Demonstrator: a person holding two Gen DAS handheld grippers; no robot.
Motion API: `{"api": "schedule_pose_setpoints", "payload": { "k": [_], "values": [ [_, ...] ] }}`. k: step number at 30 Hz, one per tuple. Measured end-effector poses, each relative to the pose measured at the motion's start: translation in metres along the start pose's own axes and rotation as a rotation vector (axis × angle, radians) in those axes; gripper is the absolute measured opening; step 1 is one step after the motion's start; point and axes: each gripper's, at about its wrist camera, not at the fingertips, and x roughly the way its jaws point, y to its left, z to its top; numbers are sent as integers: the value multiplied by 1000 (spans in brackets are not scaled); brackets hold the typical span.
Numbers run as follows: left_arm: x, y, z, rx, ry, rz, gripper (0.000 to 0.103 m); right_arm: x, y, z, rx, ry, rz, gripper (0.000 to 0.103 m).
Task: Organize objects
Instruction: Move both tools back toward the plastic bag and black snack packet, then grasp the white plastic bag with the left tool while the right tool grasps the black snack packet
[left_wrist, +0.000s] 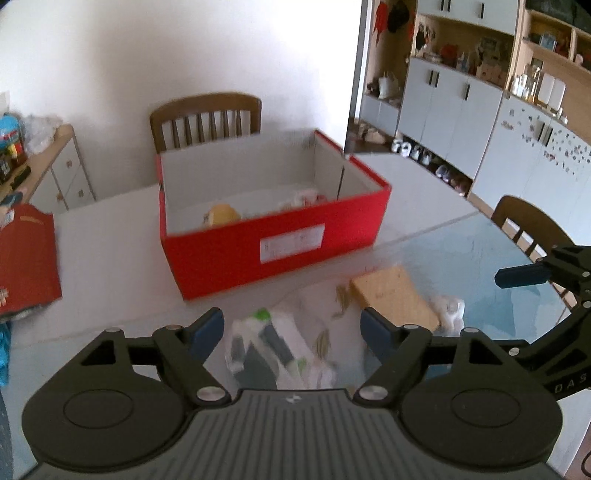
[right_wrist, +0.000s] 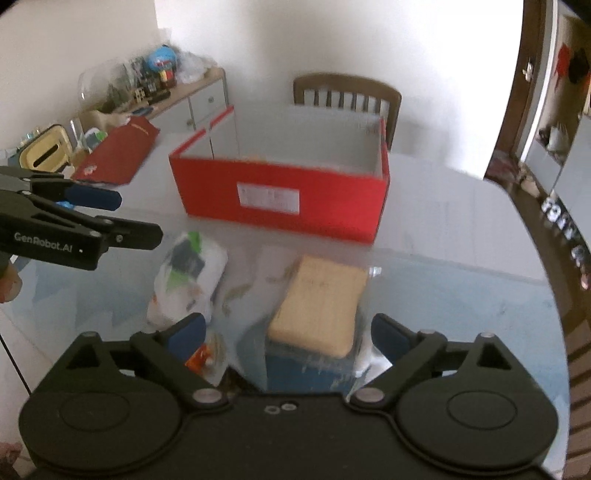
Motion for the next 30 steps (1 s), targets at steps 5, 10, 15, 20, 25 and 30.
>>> {"api": "schedule_pose_setpoints", "payload": {
  "k": [5,10,15,20,25,30],
  "values": [
    [11,1,-20,-26,50,0,82,7,6,-20,32,44,8,96],
    [25,5,-35,-75,96,4,84,16,15,-34,54,88,11,96],
    [39,11,-45,-121,120,32,89,25,24,-41,87,113,0,96],
    [50,18,-43,-174,125,61,103,32,33,-46,84,133,4,96],
    [64,19,-37,-178,117,110,103,37,39,-49,83,151,6,96],
    [83,15,-30,-171,142,127,103,42,37,-50,124,172,27,92]
  ]
}}
